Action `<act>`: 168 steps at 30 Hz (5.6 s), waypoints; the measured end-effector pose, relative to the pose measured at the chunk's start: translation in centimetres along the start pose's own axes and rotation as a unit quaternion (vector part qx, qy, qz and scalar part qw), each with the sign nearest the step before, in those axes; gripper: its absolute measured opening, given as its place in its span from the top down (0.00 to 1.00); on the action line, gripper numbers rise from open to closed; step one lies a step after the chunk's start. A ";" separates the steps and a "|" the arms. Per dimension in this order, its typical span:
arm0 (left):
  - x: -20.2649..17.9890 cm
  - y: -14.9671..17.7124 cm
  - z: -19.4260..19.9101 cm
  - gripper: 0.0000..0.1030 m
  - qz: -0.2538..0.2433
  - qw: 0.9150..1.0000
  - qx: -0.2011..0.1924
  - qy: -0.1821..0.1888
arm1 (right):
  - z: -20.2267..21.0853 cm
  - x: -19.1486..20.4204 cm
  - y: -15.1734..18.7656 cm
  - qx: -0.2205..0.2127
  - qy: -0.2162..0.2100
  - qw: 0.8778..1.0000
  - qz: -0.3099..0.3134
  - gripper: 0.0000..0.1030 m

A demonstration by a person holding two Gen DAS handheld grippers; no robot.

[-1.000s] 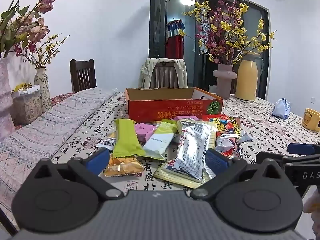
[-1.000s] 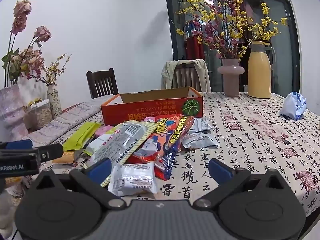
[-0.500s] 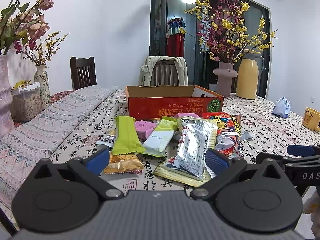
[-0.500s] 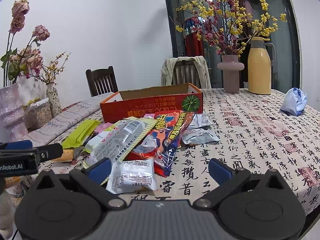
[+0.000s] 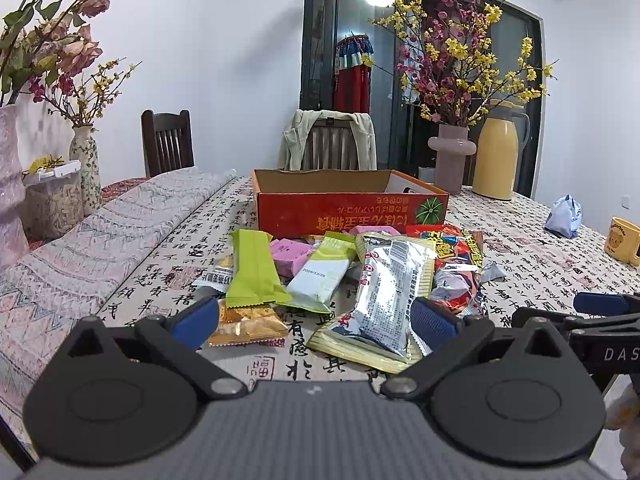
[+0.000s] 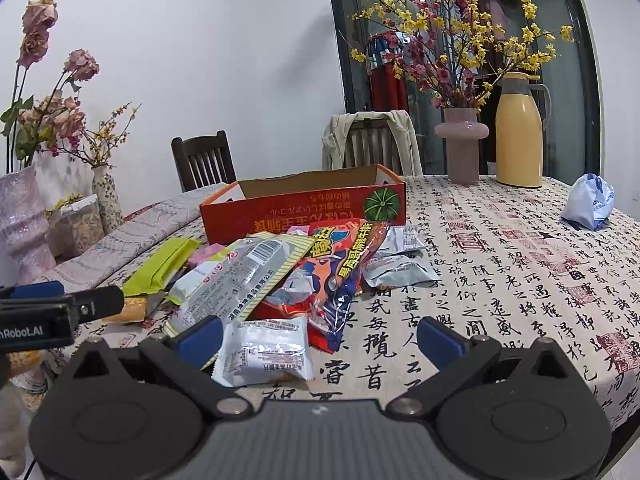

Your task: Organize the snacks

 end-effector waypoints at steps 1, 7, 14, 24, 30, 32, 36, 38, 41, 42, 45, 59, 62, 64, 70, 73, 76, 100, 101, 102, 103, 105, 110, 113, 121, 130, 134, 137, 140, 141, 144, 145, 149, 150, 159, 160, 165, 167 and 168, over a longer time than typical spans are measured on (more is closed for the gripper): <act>0.0 0.0 0.0 0.00 0.000 1.000 0.000 0.000 | 0.0 0.0 0.0 0.000 0.000 1.000 0.000 0.00; 0.0 0.0 0.0 0.00 0.001 1.000 0.001 0.000 | 0.0 0.0 0.0 0.000 0.000 1.000 0.000 0.00; -0.1 0.1 -0.1 0.00 0.001 1.000 0.002 0.000 | 0.1 0.0 0.1 0.001 0.000 1.000 -0.001 0.00; -0.1 0.3 -0.1 0.00 0.002 1.000 0.003 0.000 | 0.2 0.1 0.3 0.002 0.000 1.000 -0.001 0.00; -0.1 0.3 -0.1 0.00 0.002 1.000 0.003 0.000 | -0.2 0.2 0.5 0.004 0.000 1.000 -0.001 0.00; -0.1 0.3 -0.1 0.00 0.003 1.000 0.003 0.000 | -0.1 0.2 0.5 0.004 0.000 1.000 -0.002 0.00; -0.1 0.4 -0.1 0.00 0.003 1.000 0.003 0.000 | -0.1 0.2 0.5 0.004 0.000 1.000 -0.002 0.00; -0.1 0.3 -0.1 0.00 0.003 1.000 0.003 0.000 | -0.2 0.1 0.5 0.004 0.000 1.000 -0.002 0.00; 0.0 0.4 -0.2 0.00 0.003 1.000 0.004 0.001 | -0.2 0.1 0.4 0.004 0.000 1.000 -0.002 0.00; 0.0 0.5 -0.2 0.00 0.003 1.000 0.004 0.001 | -0.2 0.1 0.4 0.004 0.000 1.000 -0.002 0.00; 0.0 0.6 -0.3 0.00 0.004 1.000 0.005 0.001 | -0.2 0.2 0.4 0.005 0.000 1.000 -0.002 0.00; 1.5 0.6 -0.7 0.00 0.029 0.999 0.024 -0.007 | -1.9 1.5 0.5 0.038 -0.022 0.999 0.022 0.05; 2.1 0.7 -0.9 0.00 0.034 0.999 0.029 -0.011 | -3.0 2.3 0.4 0.050 -0.025 0.998 0.038 0.12; 2.4 0.8 -1.1 0.00 0.038 0.999 0.034 -0.011 | -3.8 2.6 0.4 0.058 -0.027 0.997 0.044 0.17; 2.9 1.0 -1.5 0.00 0.047 0.998 0.047 -0.011 | -6.1 3.2 0.3 0.082 -0.031 0.995 0.053 0.32; 3.1 1.1 -1.7 0.00 0.051 0.997 0.052 -0.005 | -6.9 3.3 0.7 0.098 -0.036 0.993 0.053 0.42; 3.0 1.1 -1.7 0.00 0.051 0.997 0.053 -0.001 | -7.0 3.4 0.8 0.098 -0.036 0.993 0.053 0.43; 4.1 -1.2 -4.3 0.00 0.062 0.996 0.069 -0.009 | -4.3 1.8 -0.9 0.028 -0.032 0.999 0.033 0.55; 4.1 -1.7 -4.8 0.00 0.059 0.996 0.069 -0.015 | -4.3 1.4 -1.1 0.023 -0.028 0.999 0.032 0.55; 4.0 -2.2 -5.5 0.00 0.051 0.996 0.072 -0.028 | -4.3 1.1 -1.4 0.018 -0.023 0.999 0.029 0.55; 3.9 -2.7 -6.2 0.00 0.042 0.996 0.076 -0.037 | -4.2 0.7 -1.6 0.015 -0.019 0.999 0.027 0.55; 3.6 -3.6 -7.7 0.00 0.032 0.994 0.086 -0.053 | -4.3 -0.2 -2.1 0.008 -0.010 1.000 0.023 0.55; 3.1 -5.0 -11.8 0.01 0.021 0.988 0.123 -0.089 | -4.6 -2.3 -3.1 -0.005 0.005 1.000 0.013 0.55; 2.9 -5.4 -14.2 0.10 0.019 0.984 0.146 -0.103 | -4.8 -3.1 -3.6 -0.010 0.008 1.000 0.009 0.54; 2.1 -5.5 -18.0 0.63 -0.005 0.978 0.173 -0.114 | -5.9 -4.2 -4.1 -0.012 0.008 1.000 0.008 0.54; 2.9 -6.5 -17.5 0.66 0.001 0.983 0.154 -0.096 | -7.0 -5.0 -5.1 -0.018 0.000 1.000 0.007 0.54; 3.1 -8.1 -17.1 0.66 0.012 0.987 0.135 -0.090 | -7.9 -5.4 -6.2 -0.022 -0.003 1.000 0.015 0.54; 2.9 -9.6 -17.1 0.66 0.017 0.989 0.118 -0.083 | -8.9 -5.7 -7.6 -0.026 -0.002 0.999 0.023 0.54; 2.5 -11.5 -17.5 0.66 0.021 0.991 0.104 -0.076 | -10.0 -5.9 -9.5 -0.033 0.000 0.999 0.033 0.54; 2.3 -12.1 -17.7 0.66 0.022 0.992 0.101 -0.074 | -10.5 -6.0 -10.2 -0.036 0.000 0.999 0.035 0.54; 1.7 -14.0 -18.7 0.66 0.026 0.993 0.091 -0.069 | -11.9 -6.4 -12.4 -0.042 -0.001 0.998 0.038 0.54; 1.4 -14.7 -19.3 0.66 0.027 0.993 0.088 -0.068 | -12.6 -6.5 -13.1 -0.043 -0.001 0.998 0.037 0.54; 0.4 -16.6 -21.5 0.66 0.031 0.994 0.087 -0.063 | -15.8 -7.2 -16.0 -0.035 -0.002 0.999 0.037 0.54; 0.1 -17.1 -22.2 0.66 0.032 0.994 0.088 -0.063 | -16.8 -7.3 -16.6 -0.031 -0.003 0.999 0.037 0.54; -1.6 -18.9 -29.7 0.66 0.021 0.988 0.133 -0.076 | -26.2 -9.0 -20.3 0.036 -0.016 0.999 0.028 0.54; -1.8 -19.0 -30.6 0.66 0.017 0.987 0.139 -0.078 | -27.1 -9.1 -20.4 0.045 -0.017 0.998 0.029 0.54; -2.7 -18.1 -34.2 0.66 -0.002 0.981 0.175 -0.088 | -32.7 -9.8 -20.3 0.106 -0.028 0.994 0.026 0.54; -3.0 -17.6 -34.9 0.66 -0.010 0.979 0.184 -0.088 | -34.3 -10.1 -19.9 0.125 -0.029 0.991 0.022 0.54; -3.1 -17.3 -35.1 0.66 -0.013 0.978 0.188 -0.088 | -34.9 -10.1 -19.5 0.134 -0.031 0.990 0.020 0.54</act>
Point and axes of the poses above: each gripper's, at about its wrist camera, not at the fingertips, and z roughly against the way its jaws point, x to its left, y to its underside, the point moved 3 cm from there along -z, roughly the way its jaws point, and after that the axes turned 7 degrees about -y, right-handed, at the moved point
